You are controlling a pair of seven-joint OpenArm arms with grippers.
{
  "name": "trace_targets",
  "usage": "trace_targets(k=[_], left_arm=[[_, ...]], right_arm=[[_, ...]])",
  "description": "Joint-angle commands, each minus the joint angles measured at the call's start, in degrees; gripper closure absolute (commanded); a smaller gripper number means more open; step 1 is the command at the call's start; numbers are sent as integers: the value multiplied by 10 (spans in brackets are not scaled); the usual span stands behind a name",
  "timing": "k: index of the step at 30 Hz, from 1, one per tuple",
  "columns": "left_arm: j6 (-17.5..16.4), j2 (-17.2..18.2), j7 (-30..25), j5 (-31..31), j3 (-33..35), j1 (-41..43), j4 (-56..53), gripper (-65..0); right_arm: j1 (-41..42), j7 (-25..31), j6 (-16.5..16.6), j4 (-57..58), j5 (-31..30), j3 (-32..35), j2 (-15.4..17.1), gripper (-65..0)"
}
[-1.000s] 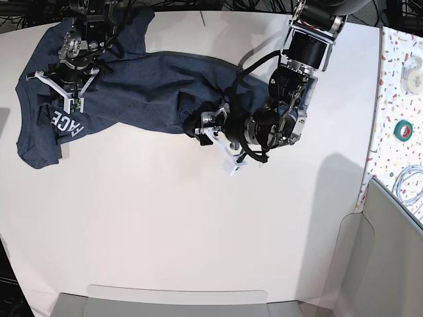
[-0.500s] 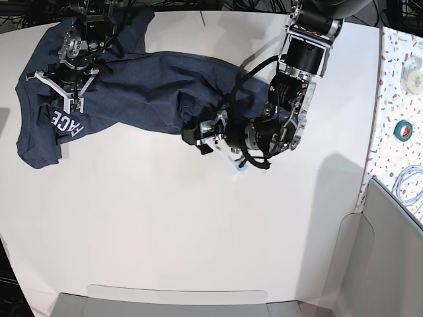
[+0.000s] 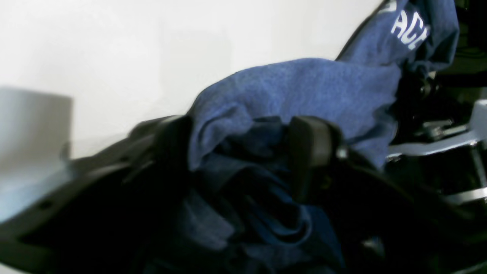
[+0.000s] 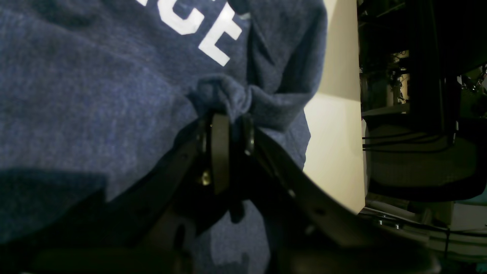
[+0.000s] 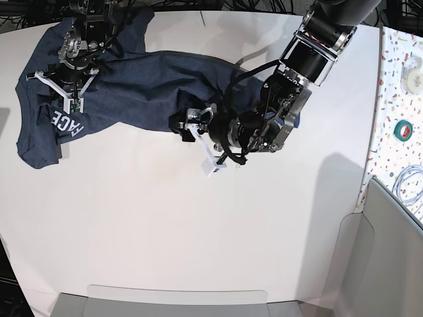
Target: Layout the t-shirt on the table in an organized manner, then fold the t-shirt properly
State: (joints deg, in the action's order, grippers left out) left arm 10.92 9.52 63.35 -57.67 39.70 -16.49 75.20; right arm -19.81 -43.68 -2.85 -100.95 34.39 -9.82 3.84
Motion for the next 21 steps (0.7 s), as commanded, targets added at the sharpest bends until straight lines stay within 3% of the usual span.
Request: trace_targets(k=[1,6,21], left_arm=[[27,16,48,41,8,12,-10,-297],[27,35,47,42,3,-15,-10,0],[26,55,12,38,-141,-24,124,0]], right_arm=[[3,8,-9,-9,9,-2,5,0],[3,8,-9,-9,9,-2,5,0],[3,9,-9,-9,9,-2,5,0]])
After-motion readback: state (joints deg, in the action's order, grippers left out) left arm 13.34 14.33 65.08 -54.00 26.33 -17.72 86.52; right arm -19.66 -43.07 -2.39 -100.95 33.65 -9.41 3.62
